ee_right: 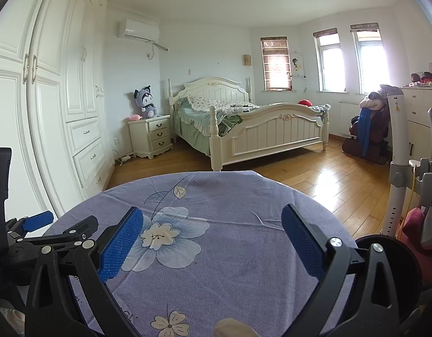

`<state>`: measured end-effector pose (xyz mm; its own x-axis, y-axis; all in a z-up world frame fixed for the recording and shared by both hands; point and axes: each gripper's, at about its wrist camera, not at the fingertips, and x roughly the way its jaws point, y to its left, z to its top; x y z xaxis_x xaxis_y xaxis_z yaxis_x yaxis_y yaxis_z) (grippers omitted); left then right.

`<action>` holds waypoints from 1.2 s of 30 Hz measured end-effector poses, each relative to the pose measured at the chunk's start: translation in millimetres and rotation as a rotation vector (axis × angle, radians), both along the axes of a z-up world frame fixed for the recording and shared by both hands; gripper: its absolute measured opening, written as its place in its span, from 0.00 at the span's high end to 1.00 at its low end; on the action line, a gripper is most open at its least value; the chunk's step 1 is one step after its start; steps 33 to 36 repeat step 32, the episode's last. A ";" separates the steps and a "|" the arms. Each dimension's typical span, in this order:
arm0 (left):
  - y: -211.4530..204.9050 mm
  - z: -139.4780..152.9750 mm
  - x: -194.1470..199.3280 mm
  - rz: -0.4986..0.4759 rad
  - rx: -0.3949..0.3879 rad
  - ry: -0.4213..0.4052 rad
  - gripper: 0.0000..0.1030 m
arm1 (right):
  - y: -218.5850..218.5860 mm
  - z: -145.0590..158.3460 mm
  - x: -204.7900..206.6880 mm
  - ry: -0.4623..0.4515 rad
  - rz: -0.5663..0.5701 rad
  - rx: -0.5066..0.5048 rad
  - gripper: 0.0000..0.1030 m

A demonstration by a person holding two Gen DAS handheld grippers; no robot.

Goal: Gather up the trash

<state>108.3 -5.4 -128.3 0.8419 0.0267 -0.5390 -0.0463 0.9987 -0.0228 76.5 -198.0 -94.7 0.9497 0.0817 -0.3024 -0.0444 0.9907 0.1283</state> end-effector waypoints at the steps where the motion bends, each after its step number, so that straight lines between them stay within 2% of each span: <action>1: 0.0 0.2 -0.2 0.000 0.000 -0.001 0.05 | 0.7 0.1 0.2 0.000 0.000 0.002 0.05; 36: -5.3 -3.4 -1.7 -0.005 0.011 0.002 0.05 | 4.6 -0.8 -2.2 0.000 -0.003 0.021 0.05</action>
